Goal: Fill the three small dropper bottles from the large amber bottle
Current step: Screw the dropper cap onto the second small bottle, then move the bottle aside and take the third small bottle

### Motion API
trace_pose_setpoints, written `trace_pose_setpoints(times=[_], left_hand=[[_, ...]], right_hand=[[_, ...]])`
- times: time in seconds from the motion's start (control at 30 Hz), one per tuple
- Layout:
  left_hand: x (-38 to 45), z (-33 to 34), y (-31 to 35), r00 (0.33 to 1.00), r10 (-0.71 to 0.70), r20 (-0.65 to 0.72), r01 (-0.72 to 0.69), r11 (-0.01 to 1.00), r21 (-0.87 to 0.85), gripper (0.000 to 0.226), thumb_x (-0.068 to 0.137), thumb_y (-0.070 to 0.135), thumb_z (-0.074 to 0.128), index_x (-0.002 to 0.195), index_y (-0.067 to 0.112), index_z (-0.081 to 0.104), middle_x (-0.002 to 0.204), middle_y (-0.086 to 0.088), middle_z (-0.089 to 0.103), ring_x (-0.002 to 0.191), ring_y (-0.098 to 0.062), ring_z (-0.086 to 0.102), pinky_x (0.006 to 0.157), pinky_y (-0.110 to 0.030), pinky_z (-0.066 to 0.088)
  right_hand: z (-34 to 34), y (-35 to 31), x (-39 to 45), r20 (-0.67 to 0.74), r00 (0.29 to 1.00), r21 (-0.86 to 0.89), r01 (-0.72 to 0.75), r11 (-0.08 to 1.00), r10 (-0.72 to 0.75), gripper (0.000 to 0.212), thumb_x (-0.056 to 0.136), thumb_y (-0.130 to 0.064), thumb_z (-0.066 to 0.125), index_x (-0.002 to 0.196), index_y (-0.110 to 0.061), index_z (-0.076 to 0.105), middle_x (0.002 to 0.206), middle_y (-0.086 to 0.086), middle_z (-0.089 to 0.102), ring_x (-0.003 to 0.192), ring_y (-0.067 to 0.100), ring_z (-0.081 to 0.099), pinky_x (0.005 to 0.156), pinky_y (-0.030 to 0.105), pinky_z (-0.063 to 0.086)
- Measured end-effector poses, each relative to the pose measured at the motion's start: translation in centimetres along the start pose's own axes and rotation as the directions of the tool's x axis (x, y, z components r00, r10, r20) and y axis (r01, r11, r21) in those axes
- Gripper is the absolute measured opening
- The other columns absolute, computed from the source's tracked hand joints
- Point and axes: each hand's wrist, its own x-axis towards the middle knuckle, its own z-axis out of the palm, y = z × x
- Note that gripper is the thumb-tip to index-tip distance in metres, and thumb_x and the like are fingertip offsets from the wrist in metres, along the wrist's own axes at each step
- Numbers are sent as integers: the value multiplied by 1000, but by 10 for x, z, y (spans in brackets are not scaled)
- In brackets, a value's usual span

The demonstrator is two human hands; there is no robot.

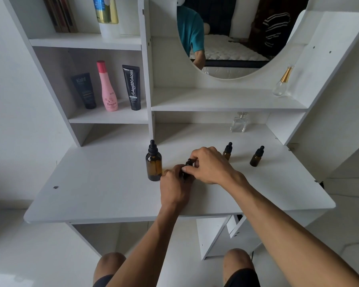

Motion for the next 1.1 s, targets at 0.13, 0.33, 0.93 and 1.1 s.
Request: trace_pose_setpoints(times=[0.13,0.33,0.93,1.1], left_hand=[[0,1,1,1000,-13,9,12,1000,10,14,85,20,70,98,13,71,77,-5,70,58,-15,51,52,-24,37],[-1,0,2,1000,-27,9,27,1000,0,13,85,19,70,96,13,70,72,0,66,56,-10,49,48,-16,30],[-3,6,-8,995,-25,95,12,991,130,57,85,38,73,136,21,53,131,-4,61,121,-22,53,98,-30,43],[-3,12,-5,977,56,206,-124,933,337,62,98,47,49,150,15,39,156,-2,39,146,-20,29,121,-34,20]], right_hand=[[1,1,-1,-12,1000,12,1,1000,-1,19,83,-40,73,88,-22,71,79,-3,67,79,23,64,72,37,55],[8,2,-4,-46,998,61,-28,998,31,24,81,-45,75,88,-22,72,81,-2,69,80,22,64,72,39,57],[-8,30,-24,-314,928,253,-120,960,199,18,85,-32,73,86,-14,71,84,0,75,80,22,69,76,33,56],[-28,76,-34,-394,841,244,-293,924,371,17,84,-30,74,81,-14,68,80,5,75,82,31,68,76,39,56]])
